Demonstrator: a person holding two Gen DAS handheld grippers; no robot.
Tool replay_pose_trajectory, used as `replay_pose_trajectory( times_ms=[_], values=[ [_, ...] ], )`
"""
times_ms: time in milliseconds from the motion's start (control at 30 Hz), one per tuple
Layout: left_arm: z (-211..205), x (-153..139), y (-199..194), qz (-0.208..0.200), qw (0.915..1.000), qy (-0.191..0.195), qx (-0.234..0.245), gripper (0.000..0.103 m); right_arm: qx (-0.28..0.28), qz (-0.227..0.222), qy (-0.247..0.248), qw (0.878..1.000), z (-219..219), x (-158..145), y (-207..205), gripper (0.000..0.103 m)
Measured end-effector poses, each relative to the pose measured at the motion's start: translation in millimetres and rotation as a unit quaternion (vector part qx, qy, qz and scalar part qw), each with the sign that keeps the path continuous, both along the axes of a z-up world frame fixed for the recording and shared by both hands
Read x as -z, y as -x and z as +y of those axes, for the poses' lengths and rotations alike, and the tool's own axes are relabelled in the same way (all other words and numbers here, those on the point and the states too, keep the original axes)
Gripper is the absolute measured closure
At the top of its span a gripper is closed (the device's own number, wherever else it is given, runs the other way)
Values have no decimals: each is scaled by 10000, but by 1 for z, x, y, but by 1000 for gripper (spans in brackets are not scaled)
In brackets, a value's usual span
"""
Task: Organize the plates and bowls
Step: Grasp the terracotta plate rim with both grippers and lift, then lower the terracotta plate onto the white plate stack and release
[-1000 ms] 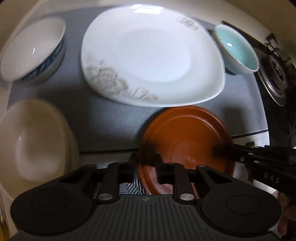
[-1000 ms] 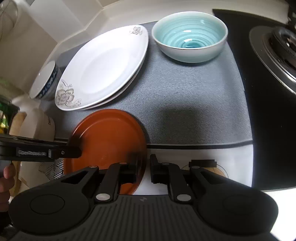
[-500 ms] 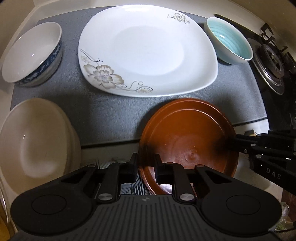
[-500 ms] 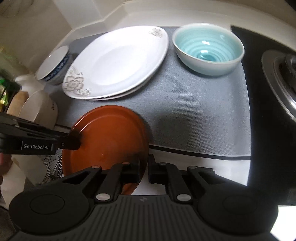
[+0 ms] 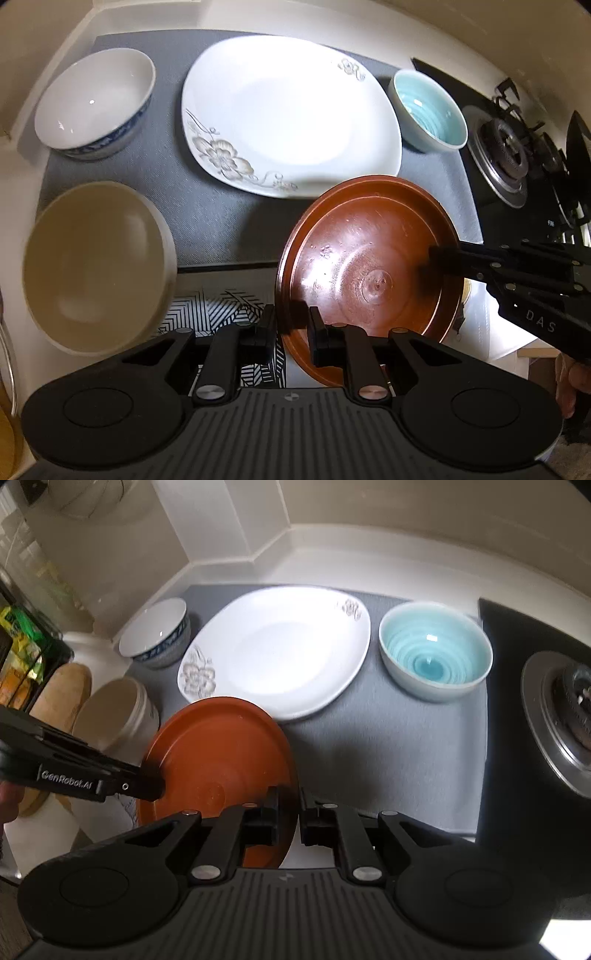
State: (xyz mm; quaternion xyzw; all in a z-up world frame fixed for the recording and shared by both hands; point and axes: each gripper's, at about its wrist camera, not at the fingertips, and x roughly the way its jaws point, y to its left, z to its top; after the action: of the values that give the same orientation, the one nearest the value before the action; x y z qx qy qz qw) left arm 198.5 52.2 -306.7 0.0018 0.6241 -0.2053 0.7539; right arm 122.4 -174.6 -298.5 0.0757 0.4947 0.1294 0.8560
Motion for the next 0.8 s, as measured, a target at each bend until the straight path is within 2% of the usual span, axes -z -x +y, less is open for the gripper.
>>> replay_pose_trajectory(
  times_ms=[300,533,700,800],
  values=[
    [11,-26,-34,-294,9982,354,-385,84,153,-266,-61,9995,-2,-14,-24,90],
    [2,-51,-64,-980,9937,126,-520,84,167,-524,195,9983,9,-29,-52,90],
    [-7,-46,-91,-1123,9914,134,-663,84,312,-581,186,9976,3,-22,-75,90],
    [-7,-31,-106,-933,9923,215,-789,84,508,-500,139,9974,-3,-8,-88,90]
  ],
)
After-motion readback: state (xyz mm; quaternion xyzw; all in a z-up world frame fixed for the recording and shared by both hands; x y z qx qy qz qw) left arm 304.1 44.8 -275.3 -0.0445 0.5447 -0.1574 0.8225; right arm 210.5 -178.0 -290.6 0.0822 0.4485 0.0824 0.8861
